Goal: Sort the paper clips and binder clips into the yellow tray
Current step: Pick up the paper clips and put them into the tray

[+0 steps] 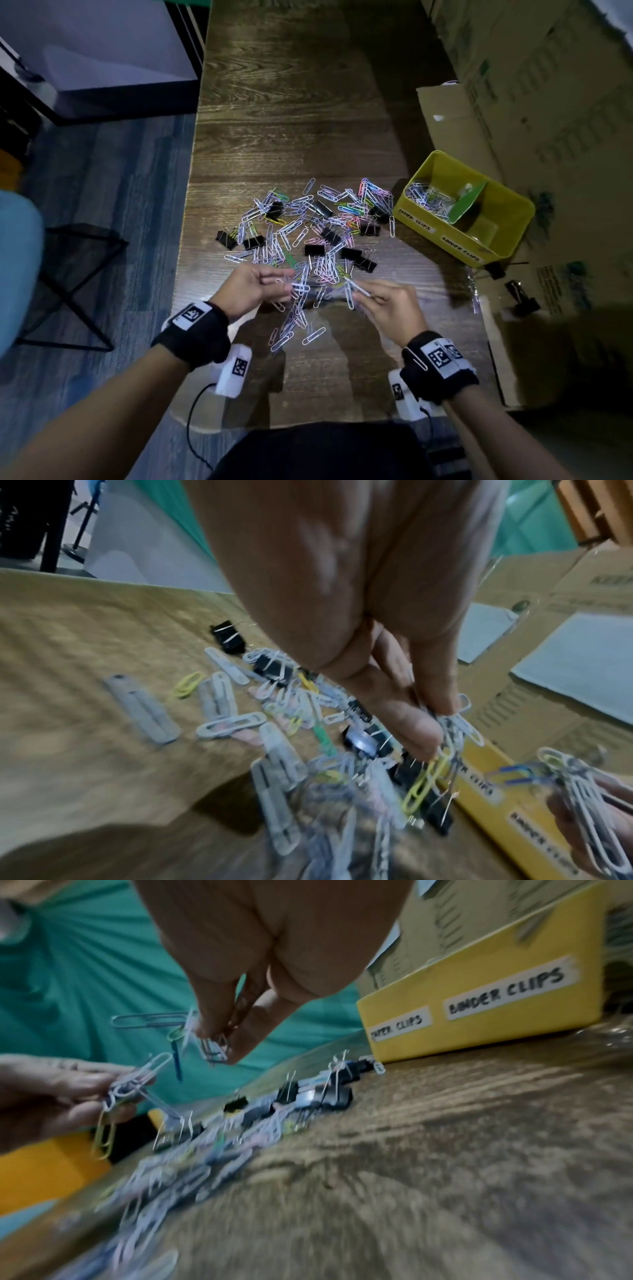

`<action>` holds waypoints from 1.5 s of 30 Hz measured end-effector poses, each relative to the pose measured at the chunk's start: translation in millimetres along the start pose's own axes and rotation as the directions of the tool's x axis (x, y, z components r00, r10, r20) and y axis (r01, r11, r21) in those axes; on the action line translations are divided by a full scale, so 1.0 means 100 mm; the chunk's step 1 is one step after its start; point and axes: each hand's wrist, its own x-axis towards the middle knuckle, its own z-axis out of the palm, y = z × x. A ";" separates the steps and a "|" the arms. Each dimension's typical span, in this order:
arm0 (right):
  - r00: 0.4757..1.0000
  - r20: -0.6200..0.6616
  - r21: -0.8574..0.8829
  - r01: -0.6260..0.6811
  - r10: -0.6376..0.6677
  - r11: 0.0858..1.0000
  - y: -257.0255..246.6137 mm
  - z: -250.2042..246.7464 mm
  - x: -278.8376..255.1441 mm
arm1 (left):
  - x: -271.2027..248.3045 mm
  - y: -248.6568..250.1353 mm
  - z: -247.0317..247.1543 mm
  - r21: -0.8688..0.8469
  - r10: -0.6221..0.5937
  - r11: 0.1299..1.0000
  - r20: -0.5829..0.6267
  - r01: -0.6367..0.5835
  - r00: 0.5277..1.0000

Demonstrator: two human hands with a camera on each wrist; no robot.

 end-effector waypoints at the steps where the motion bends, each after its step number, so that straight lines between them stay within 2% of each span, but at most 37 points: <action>1: 0.998 -0.059 0.054 -0.005 0.009 0.999 -0.03 -0.09 0.02 | 0.04 0.14 0.05 -0.017 0.011 1.000 0.015 -0.011 1.000; 6: 0.950 -0.308 0.136 0.099 -0.053 0.986 -0.12 -0.58 0.17 | 0.40 0.86 0.48 -0.108 0.092 0.991 0.102 -0.081 0.990; 9: 0.920 -0.388 0.181 0.136 -0.056 0.974 -0.16 -0.84 0.32 | 0.69 1.25 0.83 -0.139 0.148 0.982 0.135 -0.129 0.980; 12: 0.895 -0.445 0.223 0.156 -0.042 0.962 -0.17 -1.10 0.51 | 1.06 1.54 1.27 -0.075 0.183 0.982 0.111 -0.176 0.977; 14: 0.883 -0.469 0.236 0.150 -0.023 0.960 -0.16 -1.24 0.65 | 1.31 1.61 1.54 0.046 0.205 0.977 0.086 -0.209 0.975; 16: 0.879 -0.477 0.259 0.138 0.002 0.956 -0.12 -1.36 0.80 | 1.53 1.60 1.75 0.247 0.235 0.935 0.110 -0.256 0.966; 18: 0.881 -0.473 0.261 0.107 0.030 0.959 -0.04 -1.45 0.96 | 1.70 1.54 1.91 0.508 0.249 0.807 0.168 -0.300 0.954; 20: 0.888 -0.451 0.262 0.033 0.092 0.965 0.05 -1.52 1.13 | 1.77 1.48 2.00 0.718 0.245 0.639 0.150 -0.276 0.958; 21: 0.888 -0.438 0.266 -0.018 0.137 0.964 0.11 -1.54 1.21 | 1.80 1.45 2.02 0.758 0.244 0.598 0.139 -0.262 0.960; 24: 0.888 -0.409 0.157 -0.160 0.211 0.975 0.25 -1.56 1.42 | 1.81 1.45 2.00 0.771 0.248 0.583 0.132 -0.257 0.960; 26: 0.896 -0.376 -0.002 -0.254 0.235 0.967 0.35 -1.52 1.53 | 1.80 1.45 1.90 0.738 0.270 0.616 0.129 -0.274 0.954; 29: 0.896 -0.304 -0.239 -0.401 0.324 0.884 0.44 -1.45 1.62 | 1.74 1.38 1.65 0.558 0.243 0.786 0.115 -0.265 0.963; 31: 0.901 -0.256 -0.350 -0.425 0.351 0.835 0.42 -1.40 1.63 | 1.64 1.33 1.50 0.412 0.199 0.879 0.145 -0.242 0.969; 33: 0.916 -0.237 -0.414 -0.396 0.323 0.820 0.35 -1.35 1.61 | 1.49 1.32 1.39 0.252 0.183 0.943 0.148 -0.217 0.972; 35: 0.944 -0.219 -0.436 -0.320 0.246 0.841 0.23 -1.29 1.55 | 1.32 1.27 1.25 0.107 0.173 0.977 0.103 -0.183 0.980; 36: 0.958 -0.211 -0.441 -0.269 0.192 0.856 0.15 -1.25 1.51 | 1.24 1.23 1.14 0.075 0.164 0.983 0.072 -0.169 0.984; 38: 0.979 -0.193 -0.417 -0.145 0.069 0.897 -0.01 -1.13 1.38 | 1.05 1.03 0.80 0.123 0.154 0.980 0.020 -0.156 0.988; 40: 0.992 -0.120 -0.326 -0.017 -0.024 0.945 -0.17 -0.93 1.20 | 0.86 0.73 0.40 0.330 0.185 0.928 -0.013 -0.171 0.983; 41: 0.999 -0.032 -0.286 0.024 -0.034 0.958 -0.22 -0.82 1.08 | 0.76 0.57 0.20 0.495 0.231 0.848 -0.025 -0.188 0.973; 42: 0.995 0.097 -0.254 0.040 -0.016 0.966 -0.26 -0.69 0.96 | 0.65 0.41 0.01 0.655 0.293 0.728 -0.034 -0.200 0.956; 43: 0.968 0.251 -0.233 0.041 0.019 0.972 -0.28 -0.54 0.84 | 0.55 0.23 -0.15 0.773 0.360 0.605 -0.054 -0.190 0.931; 45: 0.832 0.542 -0.279 0.045 0.119 0.959 -0.21 -0.20 0.60 | 0.36 -0.13 -0.40 0.870 0.471 0.463 -0.079 -0.170 0.879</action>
